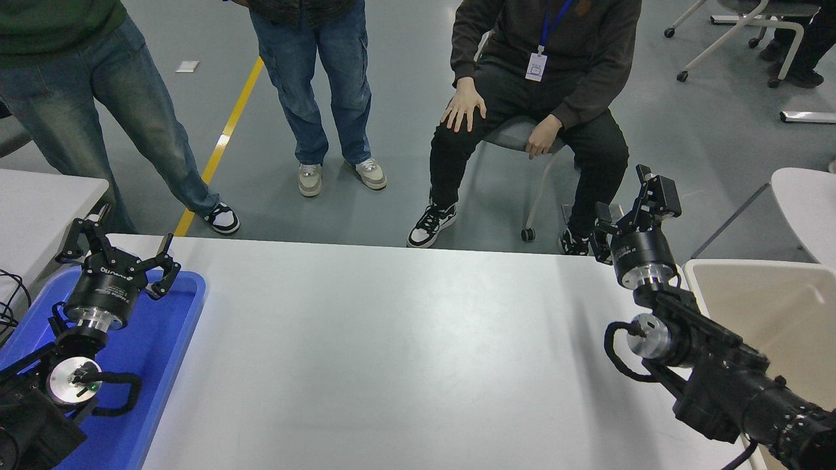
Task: Clean the table surface
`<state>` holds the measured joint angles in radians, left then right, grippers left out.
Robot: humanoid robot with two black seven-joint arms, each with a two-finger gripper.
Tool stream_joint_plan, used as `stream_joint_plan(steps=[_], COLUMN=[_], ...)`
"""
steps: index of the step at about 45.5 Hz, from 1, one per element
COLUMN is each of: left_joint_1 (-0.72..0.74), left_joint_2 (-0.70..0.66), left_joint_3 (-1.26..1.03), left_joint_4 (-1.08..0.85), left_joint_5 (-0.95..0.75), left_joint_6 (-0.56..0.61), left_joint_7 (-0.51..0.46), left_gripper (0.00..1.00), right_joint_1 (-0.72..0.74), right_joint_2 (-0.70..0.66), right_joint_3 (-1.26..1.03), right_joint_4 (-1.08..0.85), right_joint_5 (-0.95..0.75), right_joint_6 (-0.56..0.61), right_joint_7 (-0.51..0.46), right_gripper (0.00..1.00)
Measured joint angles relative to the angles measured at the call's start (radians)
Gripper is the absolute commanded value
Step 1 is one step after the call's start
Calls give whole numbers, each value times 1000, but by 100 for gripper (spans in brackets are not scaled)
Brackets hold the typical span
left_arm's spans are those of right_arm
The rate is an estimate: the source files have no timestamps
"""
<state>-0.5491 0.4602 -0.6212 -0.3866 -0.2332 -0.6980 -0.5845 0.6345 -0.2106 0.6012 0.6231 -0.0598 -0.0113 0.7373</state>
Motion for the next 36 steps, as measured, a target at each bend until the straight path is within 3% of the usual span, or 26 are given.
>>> stream_joint_plan(steps=[36], left_joint_1=[0], left_joint_2=[0], left_joint_3=[0], left_joint_4=[0], left_joint_5=[0], left_joint_6=[0], left_joint_7=[0], left_gripper=[100], right_joint_1=[-44], right_joint_2=[-59], right_joint_3=[-7], right_joint_4=[-158], right_joint_5=[-34], right_joint_6=[153], right_joint_7=[32], right_gripper=[99])
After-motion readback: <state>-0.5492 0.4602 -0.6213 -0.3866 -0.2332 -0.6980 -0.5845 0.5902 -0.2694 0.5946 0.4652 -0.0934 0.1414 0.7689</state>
